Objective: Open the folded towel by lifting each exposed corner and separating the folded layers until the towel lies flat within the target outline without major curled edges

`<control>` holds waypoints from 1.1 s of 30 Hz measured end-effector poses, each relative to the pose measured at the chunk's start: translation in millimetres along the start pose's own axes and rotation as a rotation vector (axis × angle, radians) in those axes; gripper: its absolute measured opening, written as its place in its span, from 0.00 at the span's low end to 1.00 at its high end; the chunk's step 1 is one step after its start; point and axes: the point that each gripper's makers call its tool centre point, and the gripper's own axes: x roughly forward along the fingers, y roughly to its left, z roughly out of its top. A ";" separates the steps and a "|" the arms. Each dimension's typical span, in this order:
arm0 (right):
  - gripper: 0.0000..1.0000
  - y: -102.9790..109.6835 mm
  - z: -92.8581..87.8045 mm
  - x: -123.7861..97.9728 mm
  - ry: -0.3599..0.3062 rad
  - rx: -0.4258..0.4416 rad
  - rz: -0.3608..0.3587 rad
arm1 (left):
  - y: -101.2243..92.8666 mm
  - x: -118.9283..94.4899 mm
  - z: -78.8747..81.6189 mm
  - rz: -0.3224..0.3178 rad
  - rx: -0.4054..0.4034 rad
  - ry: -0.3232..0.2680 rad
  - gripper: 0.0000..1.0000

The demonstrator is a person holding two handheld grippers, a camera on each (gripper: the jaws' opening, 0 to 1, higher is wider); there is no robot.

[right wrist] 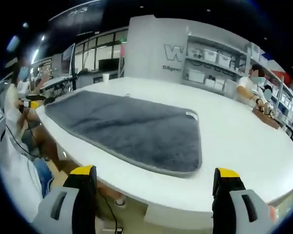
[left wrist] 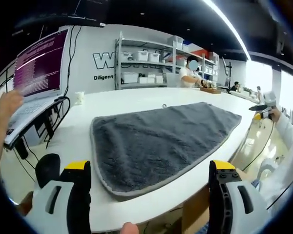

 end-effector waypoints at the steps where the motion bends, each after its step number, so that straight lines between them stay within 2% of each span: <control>1: 0.99 -1.4 1.3 -0.1 -0.003 0.003 -0.001 | 1.8 -0.5 -2.1 0.006 -0.002 0.010 0.99; 4: 0.99 -2.6 1.7 0.4 0.003 0.000 -0.005 | 3.0 -1.3 -7.4 0.008 -0.005 0.034 0.99; 33: 0.99 -5.0 -2.8 4.7 0.062 -0.005 -0.010 | 18.9 -9.2 -21.4 0.061 -0.035 0.078 0.99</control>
